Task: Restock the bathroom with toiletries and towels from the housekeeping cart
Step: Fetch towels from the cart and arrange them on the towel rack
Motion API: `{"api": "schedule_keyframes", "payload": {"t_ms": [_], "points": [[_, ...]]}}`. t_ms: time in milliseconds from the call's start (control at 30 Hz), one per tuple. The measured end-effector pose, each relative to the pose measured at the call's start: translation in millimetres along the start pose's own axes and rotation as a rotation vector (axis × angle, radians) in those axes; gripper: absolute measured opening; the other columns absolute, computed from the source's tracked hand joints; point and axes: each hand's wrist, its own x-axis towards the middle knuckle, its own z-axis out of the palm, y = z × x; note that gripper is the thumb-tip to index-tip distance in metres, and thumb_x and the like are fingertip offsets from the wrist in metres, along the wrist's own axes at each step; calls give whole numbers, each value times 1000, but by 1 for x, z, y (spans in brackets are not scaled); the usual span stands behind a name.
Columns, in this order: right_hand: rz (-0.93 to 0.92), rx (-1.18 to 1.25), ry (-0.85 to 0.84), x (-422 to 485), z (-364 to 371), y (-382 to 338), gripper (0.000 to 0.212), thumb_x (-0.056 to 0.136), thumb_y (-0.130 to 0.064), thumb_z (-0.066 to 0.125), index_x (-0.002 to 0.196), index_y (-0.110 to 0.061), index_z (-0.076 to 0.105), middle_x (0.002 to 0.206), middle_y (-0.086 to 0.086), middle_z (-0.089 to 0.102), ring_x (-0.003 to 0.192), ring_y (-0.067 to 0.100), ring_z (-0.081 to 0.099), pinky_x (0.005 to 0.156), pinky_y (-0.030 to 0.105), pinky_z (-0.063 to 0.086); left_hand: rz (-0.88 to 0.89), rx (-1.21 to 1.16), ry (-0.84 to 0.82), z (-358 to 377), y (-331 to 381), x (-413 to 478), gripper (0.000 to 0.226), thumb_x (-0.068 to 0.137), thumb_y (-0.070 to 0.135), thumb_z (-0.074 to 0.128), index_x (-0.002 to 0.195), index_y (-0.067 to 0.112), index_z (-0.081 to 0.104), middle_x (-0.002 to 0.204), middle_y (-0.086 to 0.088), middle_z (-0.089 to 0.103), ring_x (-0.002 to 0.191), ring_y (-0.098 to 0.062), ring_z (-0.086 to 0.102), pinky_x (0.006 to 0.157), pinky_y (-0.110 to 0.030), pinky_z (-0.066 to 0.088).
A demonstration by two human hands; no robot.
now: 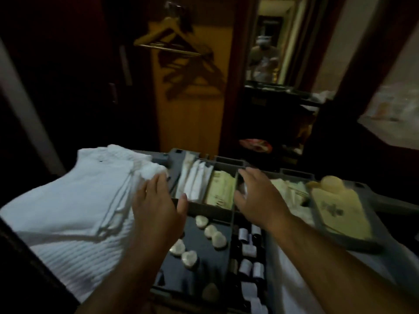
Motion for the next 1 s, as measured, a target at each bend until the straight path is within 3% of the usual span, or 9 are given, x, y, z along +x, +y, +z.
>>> {"api": "schedule_keyframes", "payload": {"t_ms": [167, 333, 467, 533, 600, 733, 800, 900, 1000], "points": [[-203, 113, -107, 79, 30, -24, 63, 97, -32, 53, 154, -14, 32, 159, 6, 32, 147, 21, 26, 119, 30, 21, -189, 81, 111, -5, -24, 14, 74, 88, 52, 40, 150, 13, 39, 153, -10, 42, 142, -31, 30, 119, -49, 24], [-283, 326, -313, 116, 70, -56, 56, 97, -35, 56, 148, -21, 41, 144, 4, 51, 128, 21, 49, 100, 30, 42, -362, 199, 146, -2, -60, 12, 67, 99, 46, 43, 157, 19, 24, 167, -8, 12, 153, -26, 7, 123, -45, 10], [-216, 609, -473, 132, 92, -85, 46, 95, -34, 60, 139, -24, 53, 121, -1, 62, 104, 15, 58, 85, 30, 47, -430, 319, 108, 14, -83, -1, 71, 96, 55, 14, 156, 21, 30, 165, -6, 23, 152, -27, 16, 122, -50, 16], [-159, 710, -570, 139, 102, -101, 39, 96, -34, 59, 132, -21, 58, 116, 1, 65, 102, 19, 64, 87, 34, 53, -439, 281, 140, 18, -88, -6, 72, 95, 55, 8, 154, 24, 35, 163, 0, 29, 151, -20, 20, 122, -47, 15], [-91, 803, -658, 145, 112, -119, 27, 98, -31, 58, 117, -13, 64, 103, 6, 70, 87, 19, 66, 76, 31, 53, -464, 182, 206, 18, -90, -7, 70, 96, 53, 9, 151, 27, 41, 160, 4, 34, 150, -14, 22, 122, -43, 15], [54, 1015, -774, 154, 128, -147, 29, 98, -33, 59, 99, -4, 64, 62, 0, 54, 53, 15, 47, 53, 32, 41, -477, 194, 246, 26, -94, -15, 63, 98, 48, 12, 151, 31, 41, 161, 9, 32, 150, -8, 19, 123, -44, 11], [-10, 916, -607, 159, 136, -156, 27, 97, -42, 59, 101, -15, 60, 81, 1, 59, 68, 16, 55, 62, 31, 46, -498, 228, 249, 30, -95, -16, 61, 99, 48, 12, 151, 33, 41, 161, 11, 32, 151, -6, 17, 123, -46, 8], [-85, 815, -315, 171, 143, -168, 48, 96, -48, 54, 136, -21, 51, 130, 7, 54, 102, 24, 57, 72, 28, 43, -500, 238, 267, 33, -97, -15, 61, 99, 49, 12, 150, 34, 41, 160, 12, 32, 151, -6, 17, 123, -46, 8], [-179, 744, -439, 177, 149, -183, 76, 85, -65, 58, 145, -19, 45, 141, 10, 52, 122, 31, 53, 93, 42, 51, -506, 178, 296, 33, -100, -15, 60, 98, 48, 14, 149, 34, 43, 160, 13, 33, 150, -4, 17, 123, -45, 9]]}}
